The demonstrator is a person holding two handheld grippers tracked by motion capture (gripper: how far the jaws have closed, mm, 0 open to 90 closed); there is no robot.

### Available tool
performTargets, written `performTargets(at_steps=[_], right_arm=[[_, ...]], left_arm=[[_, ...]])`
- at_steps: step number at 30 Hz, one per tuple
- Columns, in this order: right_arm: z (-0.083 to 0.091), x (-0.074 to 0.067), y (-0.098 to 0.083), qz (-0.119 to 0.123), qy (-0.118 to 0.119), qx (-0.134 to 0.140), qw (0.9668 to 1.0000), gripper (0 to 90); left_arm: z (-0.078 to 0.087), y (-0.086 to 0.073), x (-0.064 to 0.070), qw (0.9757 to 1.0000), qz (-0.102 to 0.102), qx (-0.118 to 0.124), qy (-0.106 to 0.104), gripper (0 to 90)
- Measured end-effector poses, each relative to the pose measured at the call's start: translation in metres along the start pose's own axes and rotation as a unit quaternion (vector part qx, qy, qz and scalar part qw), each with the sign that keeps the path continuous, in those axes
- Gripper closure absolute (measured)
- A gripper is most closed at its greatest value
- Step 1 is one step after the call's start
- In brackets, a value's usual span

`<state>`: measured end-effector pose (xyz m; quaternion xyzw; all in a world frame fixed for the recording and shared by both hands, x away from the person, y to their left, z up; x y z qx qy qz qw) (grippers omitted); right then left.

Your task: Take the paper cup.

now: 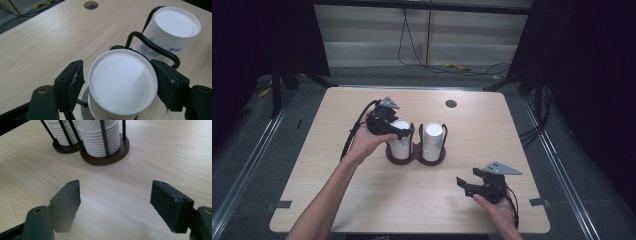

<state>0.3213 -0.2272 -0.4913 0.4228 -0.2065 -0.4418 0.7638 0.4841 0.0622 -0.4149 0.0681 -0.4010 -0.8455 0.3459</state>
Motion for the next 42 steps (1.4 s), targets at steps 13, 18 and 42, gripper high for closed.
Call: performTargets(at_steps=[13, 18, 42], right_arm=[[0.000, 0.000, 0.000, 0.000, -0.001, -0.002, 1.0000, 24.5], [0.000, 0.000, 0.000, 0.002, -0.001, -0.002, 1.0000, 24.6], [-0.001, -0.001, 0.000, 0.003, 0.003, -0.004, 1.0000, 25.1]], left_arm=[[-0.006, -0.005, -0.003, 0.9998, 0.010, -0.014, -0.009, 32.3], [-0.004, -0.004, -0.004, 0.9998, 0.010, -0.014, -0.007, 33.0], [0.017, 0.011, 0.005, 0.9993, 0.008, 0.033, -0.013, 34.5]])
Point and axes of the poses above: each handheld gripper's, and its own axes: z roughly backward along the jaws, y roughly out of its top, x roughly to its right, the point moved 4 cm from there along -z, roughly forward along the jaws, and after that the axes turned 7 degrees about z, right-handed, at the moved point
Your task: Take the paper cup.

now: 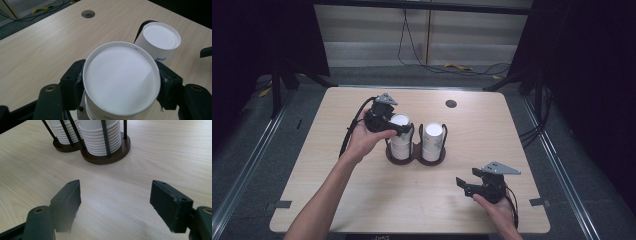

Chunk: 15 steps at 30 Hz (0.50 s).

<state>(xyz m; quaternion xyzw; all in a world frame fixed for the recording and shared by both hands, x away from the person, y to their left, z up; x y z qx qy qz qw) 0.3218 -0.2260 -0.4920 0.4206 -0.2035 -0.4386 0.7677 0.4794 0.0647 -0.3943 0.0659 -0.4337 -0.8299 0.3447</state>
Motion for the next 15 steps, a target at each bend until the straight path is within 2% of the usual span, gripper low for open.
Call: performTargets(at_steps=[11, 15], right_arm=[[0.000, 0.000, 0.000, 0.000, 0.002, -0.001, 1.0000, 25.3], [0.000, -0.001, 0.000, 0.000, 0.003, -0.001, 1.0000, 25.2]], left_arm=[[0.009, 0.004, 0.000, 1.0000, 0.000, 0.009, -0.003, 34.9], [0.013, 0.004, -0.003, 0.9999, 0.009, 0.013, -0.001, 34.9]])
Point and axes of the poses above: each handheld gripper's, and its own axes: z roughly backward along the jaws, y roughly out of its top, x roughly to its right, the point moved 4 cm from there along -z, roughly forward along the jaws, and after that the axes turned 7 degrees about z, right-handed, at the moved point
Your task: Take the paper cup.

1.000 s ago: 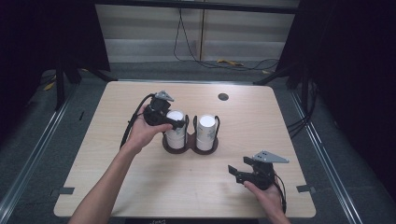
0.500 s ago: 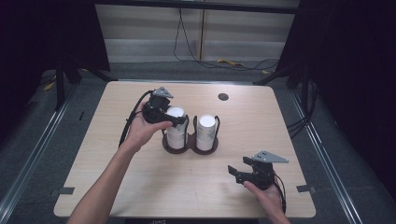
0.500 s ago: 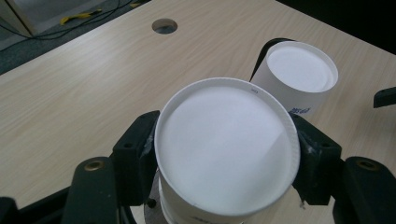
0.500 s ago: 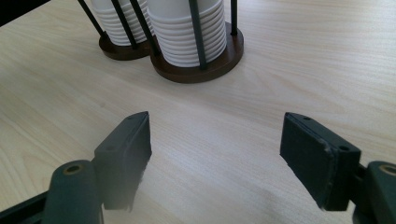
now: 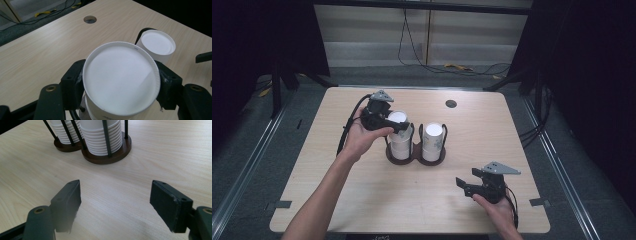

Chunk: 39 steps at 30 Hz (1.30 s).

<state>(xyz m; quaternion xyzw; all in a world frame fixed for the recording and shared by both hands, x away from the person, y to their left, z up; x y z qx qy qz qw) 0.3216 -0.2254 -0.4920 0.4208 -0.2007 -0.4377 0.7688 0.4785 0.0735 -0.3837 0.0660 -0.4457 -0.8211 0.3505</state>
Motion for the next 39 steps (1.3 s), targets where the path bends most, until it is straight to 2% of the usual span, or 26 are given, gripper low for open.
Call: performTargets(at_steps=[9, 11, 13, 23, 25, 29, 33, 39], right_arm=[[-0.001, -0.001, 0.000, 0.003, 0.002, -0.001, 1.0000, 25.2], [-0.001, -0.001, 0.000, 0.003, 0.002, -0.001, 1.0000, 25.2], [-0.001, -0.001, 0.000, 0.003, 0.002, 0.000, 1.0000, 25.2], [-0.001, -0.001, 0.000, 0.002, 0.003, 0.000, 1.0000, 25.2], [-0.001, -0.001, 0.000, 0.002, 0.004, 0.000, 1.0000, 25.2], [-0.001, 0.000, 0.000, 0.003, 0.005, 0.001, 1.0000, 25.1], [-0.001, 0.000, 0.000, 0.002, 0.004, 0.003, 1.0000, 25.0], [0.000, -0.001, 0.000, 0.002, 0.004, 0.004, 1.0000, 24.9]], left_arm=[[0.006, 0.001, -0.004, 0.9999, 0.010, 0.009, -0.004, 34.8], [0.007, 0.002, -0.005, 0.9998, 0.014, 0.012, 0.001, 34.8], [0.008, 0.002, -0.004, 0.9997, 0.016, 0.017, -0.007, 34.8], [0.016, 0.008, -0.004, 0.9992, 0.019, 0.032, -0.012, 34.9], [0.021, 0.010, -0.004, 0.9984, 0.027, 0.043, -0.025, 34.9], [0.027, 0.011, -0.004, 0.9980, 0.028, 0.051, -0.025, 34.9], [0.032, 0.011, 0.001, 0.9974, 0.017, 0.061, -0.036, 34.9], [0.041, 0.009, 0.007, 0.9966, 0.013, 0.073, -0.037, 34.8]])
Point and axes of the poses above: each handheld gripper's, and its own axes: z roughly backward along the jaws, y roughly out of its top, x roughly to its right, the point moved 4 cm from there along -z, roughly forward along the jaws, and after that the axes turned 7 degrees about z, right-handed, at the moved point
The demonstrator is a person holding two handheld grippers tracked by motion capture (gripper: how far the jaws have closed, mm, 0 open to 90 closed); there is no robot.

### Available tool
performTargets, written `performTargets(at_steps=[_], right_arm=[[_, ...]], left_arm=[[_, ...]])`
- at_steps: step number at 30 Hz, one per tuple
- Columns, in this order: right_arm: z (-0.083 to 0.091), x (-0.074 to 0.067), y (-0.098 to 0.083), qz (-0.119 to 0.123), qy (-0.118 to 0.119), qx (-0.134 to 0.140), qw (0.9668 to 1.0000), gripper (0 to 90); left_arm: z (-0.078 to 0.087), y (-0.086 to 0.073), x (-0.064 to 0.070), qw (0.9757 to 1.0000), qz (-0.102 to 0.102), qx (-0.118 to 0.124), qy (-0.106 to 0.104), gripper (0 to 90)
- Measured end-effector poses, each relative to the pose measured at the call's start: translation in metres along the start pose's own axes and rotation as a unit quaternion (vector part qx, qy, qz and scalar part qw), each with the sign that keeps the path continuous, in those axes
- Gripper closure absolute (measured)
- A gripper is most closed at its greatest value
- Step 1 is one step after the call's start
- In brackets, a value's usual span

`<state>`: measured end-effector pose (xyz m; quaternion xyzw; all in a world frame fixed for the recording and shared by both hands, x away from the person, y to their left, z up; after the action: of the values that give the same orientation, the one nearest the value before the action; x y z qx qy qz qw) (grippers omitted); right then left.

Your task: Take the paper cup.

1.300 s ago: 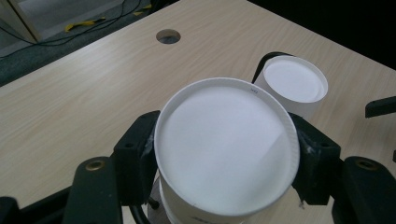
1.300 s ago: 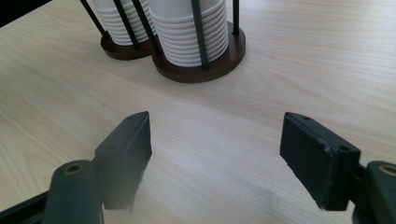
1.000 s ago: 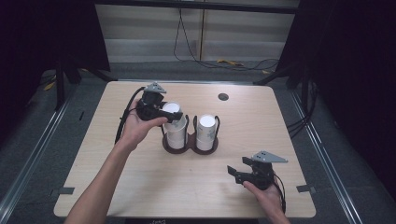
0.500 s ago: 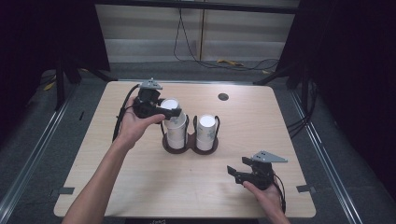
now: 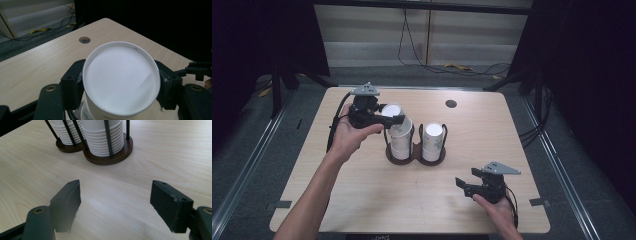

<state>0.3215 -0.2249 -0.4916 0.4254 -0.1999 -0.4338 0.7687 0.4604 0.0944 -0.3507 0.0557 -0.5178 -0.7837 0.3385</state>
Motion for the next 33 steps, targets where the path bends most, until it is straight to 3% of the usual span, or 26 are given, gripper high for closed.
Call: performTargets(at_steps=[8, 14, 18, 19, 22, 24, 28, 33], right_arm=[[0.000, -0.001, 0.000, 0.000, 0.004, 0.001, 1.0000, 24.3], [0.000, -0.002, 0.000, 0.001, 0.005, 0.002, 1.0000, 24.0], [0.000, -0.002, 0.000, 0.004, 0.008, 0.001, 1.0000, 23.9], [0.000, -0.002, 0.001, 0.004, 0.008, 0.002, 1.0000, 23.9], [0.000, -0.001, 0.001, 0.004, 0.010, 0.003, 0.9999, 23.9], [0.001, -0.002, 0.001, 0.002, 0.013, 0.004, 0.9999, 23.6], [0.002, -0.009, 0.006, 0.001, 0.034, 0.009, 0.9994, 19.3], [0.002, -0.017, 0.010, 0.012, 0.053, 0.010, 0.9985, 16.6]], left_arm=[[0.011, -0.006, -0.002, 1.0000, 0.008, 0.005, 0.003, 34.9], [0.020, -0.013, -0.002, 0.9998, 0.012, 0.016, -0.008, 34.9], [0.026, -0.016, 0.002, 0.9995, 0.000, 0.027, -0.017, 35.0], [0.027, -0.019, 0.005, 0.9991, -0.003, 0.033, -0.028, 35.0], [0.029, -0.022, 0.009, 0.9991, -0.012, 0.033, -0.024, 34.9], [0.031, -0.025, 0.012, 0.9987, -0.015, 0.036, -0.032, 34.9], [0.030, -0.031, 0.017, 0.9986, -0.025, 0.033, -0.032, 34.8], [0.027, -0.043, 0.020, 0.9987, -0.016, 0.031, -0.038, 34.7]])
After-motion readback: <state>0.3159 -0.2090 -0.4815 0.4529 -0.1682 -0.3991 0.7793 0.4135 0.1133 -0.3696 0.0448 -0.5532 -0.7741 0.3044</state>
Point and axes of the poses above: each handheld gripper's, and its own axes: z roughly backward along the jaws, y roughly out of its top, x roughly to its right, the point moved 4 cm from there along -z, roughly forward along the jaws, and after that the axes turned 7 degrees about z, right-handed, at the moved point
